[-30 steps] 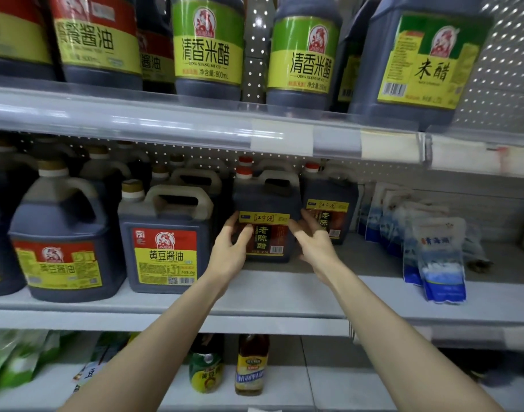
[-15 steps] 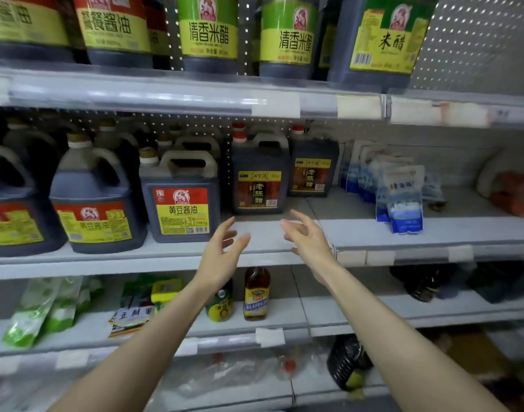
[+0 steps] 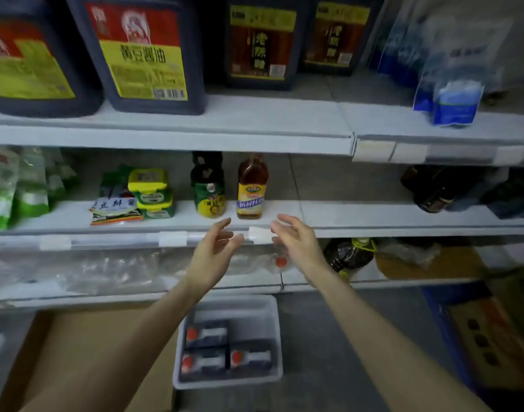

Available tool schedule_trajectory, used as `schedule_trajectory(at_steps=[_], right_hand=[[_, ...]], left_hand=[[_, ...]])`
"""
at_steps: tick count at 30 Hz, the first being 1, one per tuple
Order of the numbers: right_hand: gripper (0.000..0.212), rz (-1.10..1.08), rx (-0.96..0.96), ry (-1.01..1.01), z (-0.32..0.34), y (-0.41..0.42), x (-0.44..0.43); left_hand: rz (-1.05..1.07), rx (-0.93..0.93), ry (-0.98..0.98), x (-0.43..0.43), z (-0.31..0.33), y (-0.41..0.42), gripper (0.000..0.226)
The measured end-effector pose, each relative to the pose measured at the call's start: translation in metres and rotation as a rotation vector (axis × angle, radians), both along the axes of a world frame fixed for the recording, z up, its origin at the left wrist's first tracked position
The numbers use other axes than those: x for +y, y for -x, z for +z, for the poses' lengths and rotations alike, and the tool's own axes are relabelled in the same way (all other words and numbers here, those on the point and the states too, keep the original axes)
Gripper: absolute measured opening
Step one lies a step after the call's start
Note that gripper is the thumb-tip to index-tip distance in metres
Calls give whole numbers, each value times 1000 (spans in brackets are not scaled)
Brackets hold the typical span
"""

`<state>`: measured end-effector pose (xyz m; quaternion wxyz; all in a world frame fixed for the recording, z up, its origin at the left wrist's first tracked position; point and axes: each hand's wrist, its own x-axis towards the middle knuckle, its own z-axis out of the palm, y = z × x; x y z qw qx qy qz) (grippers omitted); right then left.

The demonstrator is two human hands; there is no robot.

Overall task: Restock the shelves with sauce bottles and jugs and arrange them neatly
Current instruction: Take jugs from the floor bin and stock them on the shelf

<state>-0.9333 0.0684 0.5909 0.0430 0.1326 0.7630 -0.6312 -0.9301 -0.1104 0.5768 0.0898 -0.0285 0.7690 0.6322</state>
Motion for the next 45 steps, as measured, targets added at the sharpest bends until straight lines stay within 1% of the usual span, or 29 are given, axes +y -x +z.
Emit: schedule_trajectory(at_steps=[5,9,11,14,16,20,22,24,28,32,35,37,39,42,45], right_hand=[[17,18,-157,6,-105,-25,0],[27,25,-303,36,-194,-52,1],[26,24,-371,47,-239,-64,4],[10,31,-456,37,-314,-81,8],[9,39,-489,35,-356,-92,10],[25,55,-569,29,-431,-113,21],[34,72,-618,16,-473,-121,28],[40,121,-652,-22,-506,-127,30],[41,187,-566,-190,-549,-138,29],[36,222,-514,-261,-584,-144,28],[31,330,-476,-344,-601,-141,30],[24,414,-496,-373,-607,-136,33],[19,469,-551,-353,-608,-127,35],[25,555,-668,-338,-604,-117,35],[30,572,-718,-338,-604,-116,33]], left_hand=[[1,-164,72,-7,-94,-31,49],[25,-313,99,-8,-174,-55,38],[42,-358,125,-7,-214,-65,39],[70,-459,107,-5,-276,-83,38],[84,-513,106,-2,-312,-93,35],[62,-551,150,2,-382,-112,26],[54,-594,142,5,-416,-120,16],[87,-622,142,7,-447,-129,13],[84,-653,174,8,-489,-143,30],[85,-674,186,6,-519,-154,36],[100,-681,185,6,-530,-157,34],[105,-679,185,6,-535,-157,34],[116,-681,190,6,-539,-155,36],[126,-687,200,3,-542,-153,39],[124,-682,188,-2,-540,-150,36]])
